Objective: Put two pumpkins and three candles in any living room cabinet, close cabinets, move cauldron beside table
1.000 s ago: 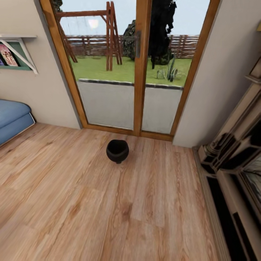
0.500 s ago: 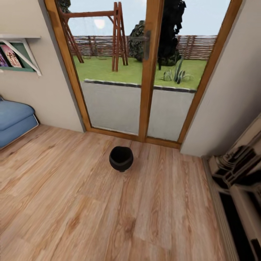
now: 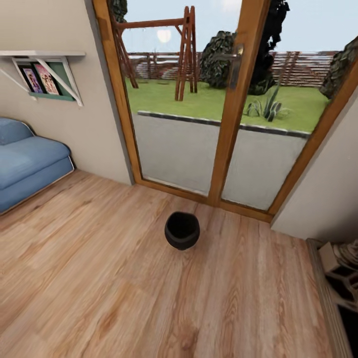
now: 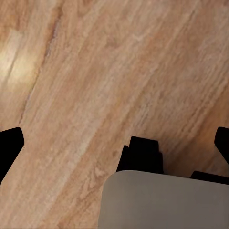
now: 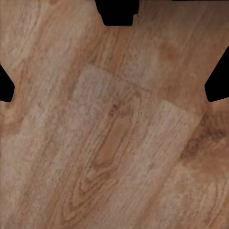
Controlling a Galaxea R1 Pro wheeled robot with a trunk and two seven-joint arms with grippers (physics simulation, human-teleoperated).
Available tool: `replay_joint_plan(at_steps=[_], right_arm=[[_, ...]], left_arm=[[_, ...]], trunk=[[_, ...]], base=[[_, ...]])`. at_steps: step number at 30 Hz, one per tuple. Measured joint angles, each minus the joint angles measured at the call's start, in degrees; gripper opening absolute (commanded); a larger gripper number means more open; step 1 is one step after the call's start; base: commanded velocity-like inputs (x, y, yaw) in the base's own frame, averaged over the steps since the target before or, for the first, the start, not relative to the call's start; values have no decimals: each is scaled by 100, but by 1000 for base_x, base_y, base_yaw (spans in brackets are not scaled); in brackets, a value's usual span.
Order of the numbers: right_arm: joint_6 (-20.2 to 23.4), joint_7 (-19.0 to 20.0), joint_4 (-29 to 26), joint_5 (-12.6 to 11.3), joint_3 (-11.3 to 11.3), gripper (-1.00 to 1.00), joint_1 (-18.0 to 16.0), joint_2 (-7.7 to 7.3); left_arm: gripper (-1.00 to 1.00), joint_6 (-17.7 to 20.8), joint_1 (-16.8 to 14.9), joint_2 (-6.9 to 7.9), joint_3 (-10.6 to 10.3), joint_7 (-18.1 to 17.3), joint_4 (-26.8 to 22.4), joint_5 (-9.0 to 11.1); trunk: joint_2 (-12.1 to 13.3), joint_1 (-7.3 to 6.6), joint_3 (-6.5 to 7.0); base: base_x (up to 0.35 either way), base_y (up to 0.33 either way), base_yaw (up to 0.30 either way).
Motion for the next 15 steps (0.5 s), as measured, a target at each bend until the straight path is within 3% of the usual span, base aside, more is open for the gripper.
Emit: replay_joint_plan(at_steps=[15], right_arm=[[8, 0, -3, -2, 0, 100, 0, -54]], left_arm=[[100, 1, 0, 0, -1, 0, 0, -2]], trunk=[[0, 0, 3]], base=[[329, 0, 10]])
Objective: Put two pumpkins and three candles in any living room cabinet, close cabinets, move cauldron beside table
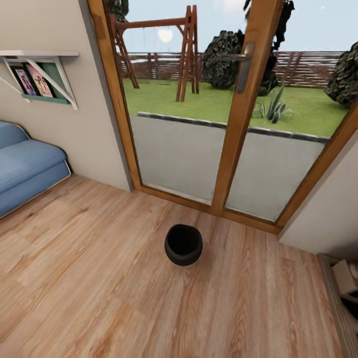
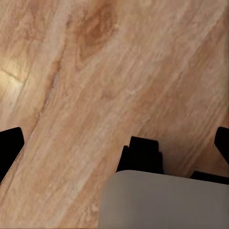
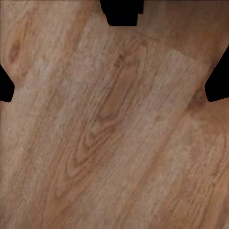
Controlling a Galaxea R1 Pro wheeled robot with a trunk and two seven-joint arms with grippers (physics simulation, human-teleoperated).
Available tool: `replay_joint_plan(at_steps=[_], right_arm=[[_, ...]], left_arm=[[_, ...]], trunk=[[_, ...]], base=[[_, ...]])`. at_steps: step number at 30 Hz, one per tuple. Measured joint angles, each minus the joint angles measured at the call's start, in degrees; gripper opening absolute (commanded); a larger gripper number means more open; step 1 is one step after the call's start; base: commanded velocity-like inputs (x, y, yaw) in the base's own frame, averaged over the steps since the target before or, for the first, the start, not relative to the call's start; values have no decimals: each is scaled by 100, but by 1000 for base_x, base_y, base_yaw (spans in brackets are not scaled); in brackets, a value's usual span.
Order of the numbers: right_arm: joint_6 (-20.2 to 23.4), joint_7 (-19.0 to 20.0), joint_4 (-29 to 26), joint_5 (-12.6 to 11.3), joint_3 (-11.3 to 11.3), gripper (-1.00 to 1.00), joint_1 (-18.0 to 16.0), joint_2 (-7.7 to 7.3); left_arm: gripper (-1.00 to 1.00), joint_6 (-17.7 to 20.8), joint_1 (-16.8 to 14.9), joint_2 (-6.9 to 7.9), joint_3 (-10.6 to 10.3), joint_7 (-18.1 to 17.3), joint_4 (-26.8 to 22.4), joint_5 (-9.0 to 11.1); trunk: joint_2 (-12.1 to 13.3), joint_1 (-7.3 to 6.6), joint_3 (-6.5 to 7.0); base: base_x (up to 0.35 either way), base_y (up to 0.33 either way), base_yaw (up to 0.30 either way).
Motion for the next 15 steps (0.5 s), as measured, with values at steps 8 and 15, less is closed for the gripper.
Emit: replay_joint_plan(at_steps=[8, 15], right_arm=[[-7, -6, 0, 2, 0, 100, 0, 19], [-7, -9, 0, 3, 0, 100, 0, 31]], left_arm=[[100, -1, 0, 0, 0, 0, 6, 1], [100, -1, 0, 0, 0, 0, 4, -1]], trunk=[[0, 0, 0], [0, 0, 0]], base=[[329, 0, 0], [329, 0, 0]])
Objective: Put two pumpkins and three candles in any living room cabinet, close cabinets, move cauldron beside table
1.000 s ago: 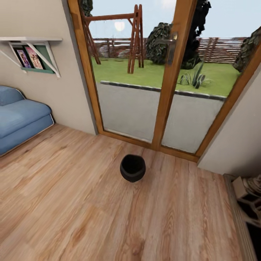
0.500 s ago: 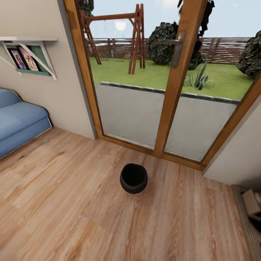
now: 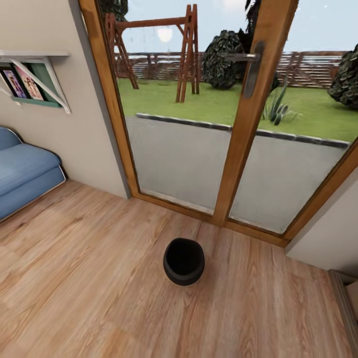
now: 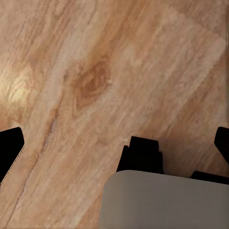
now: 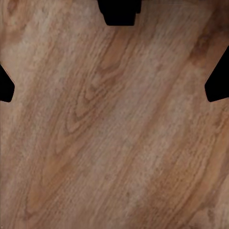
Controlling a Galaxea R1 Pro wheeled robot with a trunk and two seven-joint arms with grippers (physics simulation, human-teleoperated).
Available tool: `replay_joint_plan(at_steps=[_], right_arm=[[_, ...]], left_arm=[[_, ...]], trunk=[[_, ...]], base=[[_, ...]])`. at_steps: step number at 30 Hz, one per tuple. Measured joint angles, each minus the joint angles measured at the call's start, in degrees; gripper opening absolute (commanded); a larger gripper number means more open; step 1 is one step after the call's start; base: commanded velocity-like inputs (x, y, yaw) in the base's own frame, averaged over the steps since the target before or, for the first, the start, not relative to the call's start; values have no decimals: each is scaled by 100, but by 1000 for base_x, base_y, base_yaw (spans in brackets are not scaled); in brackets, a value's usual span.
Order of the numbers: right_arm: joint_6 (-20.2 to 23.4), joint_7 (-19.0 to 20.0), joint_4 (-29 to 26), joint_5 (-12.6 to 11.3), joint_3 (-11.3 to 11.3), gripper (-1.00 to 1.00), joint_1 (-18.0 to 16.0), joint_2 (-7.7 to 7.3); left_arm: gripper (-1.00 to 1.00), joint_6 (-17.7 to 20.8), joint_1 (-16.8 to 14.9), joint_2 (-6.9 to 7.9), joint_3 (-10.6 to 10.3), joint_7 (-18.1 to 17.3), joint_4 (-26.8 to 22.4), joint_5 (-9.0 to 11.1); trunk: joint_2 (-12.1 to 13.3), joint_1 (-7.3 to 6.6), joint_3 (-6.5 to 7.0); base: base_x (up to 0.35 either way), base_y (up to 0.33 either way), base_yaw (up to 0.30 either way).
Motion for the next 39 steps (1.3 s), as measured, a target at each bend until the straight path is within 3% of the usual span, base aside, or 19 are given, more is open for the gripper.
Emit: replay_joint_plan(at_steps=[29, 39], right_arm=[[0, 0, 0, 0, 0, 100, 0, 11], [-15, -18, -20, -35, -2, 100, 0, -11]], left_arm=[[100, 0, 0, 0, 0, 0, 3, 5], [100, -9, 0, -46, 0, 0, -19, 2]], trunk=[[0, 0, 0], [0, 0, 0]], base=[[325, 0, 0], [15, 0, 0]])
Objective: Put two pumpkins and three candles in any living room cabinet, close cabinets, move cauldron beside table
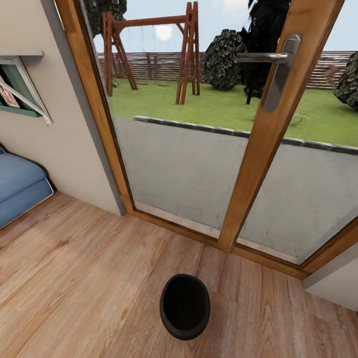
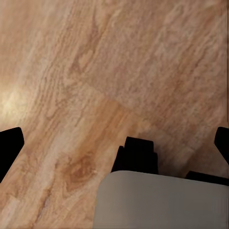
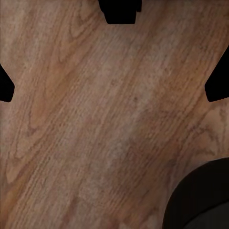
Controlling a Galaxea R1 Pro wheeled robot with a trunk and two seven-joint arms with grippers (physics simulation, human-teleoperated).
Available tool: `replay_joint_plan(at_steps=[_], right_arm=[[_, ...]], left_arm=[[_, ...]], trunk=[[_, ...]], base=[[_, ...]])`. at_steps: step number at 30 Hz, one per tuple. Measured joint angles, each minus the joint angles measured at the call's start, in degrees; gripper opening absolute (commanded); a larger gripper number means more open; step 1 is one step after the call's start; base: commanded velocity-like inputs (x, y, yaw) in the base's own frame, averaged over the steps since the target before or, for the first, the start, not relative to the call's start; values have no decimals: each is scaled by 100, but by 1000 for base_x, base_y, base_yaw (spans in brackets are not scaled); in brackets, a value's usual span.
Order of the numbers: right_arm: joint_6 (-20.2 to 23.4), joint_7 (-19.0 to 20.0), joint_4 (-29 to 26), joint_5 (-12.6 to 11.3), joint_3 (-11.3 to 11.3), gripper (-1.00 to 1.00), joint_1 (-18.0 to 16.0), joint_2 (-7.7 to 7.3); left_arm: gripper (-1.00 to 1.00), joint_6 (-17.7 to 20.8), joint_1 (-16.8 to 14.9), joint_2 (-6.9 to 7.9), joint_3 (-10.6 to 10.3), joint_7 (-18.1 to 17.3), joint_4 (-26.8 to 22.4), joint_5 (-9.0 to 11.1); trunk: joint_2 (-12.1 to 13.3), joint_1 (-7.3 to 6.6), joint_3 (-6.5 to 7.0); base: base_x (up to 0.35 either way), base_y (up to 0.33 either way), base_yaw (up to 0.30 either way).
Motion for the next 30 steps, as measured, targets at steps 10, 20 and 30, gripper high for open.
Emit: replay_joint_plan(at_steps=[10, 20, 30], right_arm=[[19, -45, -118, 80, -5, 100, -43, -23], [3031, -131, -2975, 323, -48, 100, -464, -292], [4498, -941, -5033, 307, -64, 100, -691, -315]], left_arm=[[100, 62, -69, -152, 76, 66, -365, -7], [100, 2528, -380, 527, 634, 363, -3731, -31], [100, 3944, -738, 378, 1269, 1182, -5985, -14]], trunk=[[0, 0, 0], [0, 0, 1], [0, 0, 0]], base=[[0, 0, 0], [0, 0, 0], [0, 0, 0]])
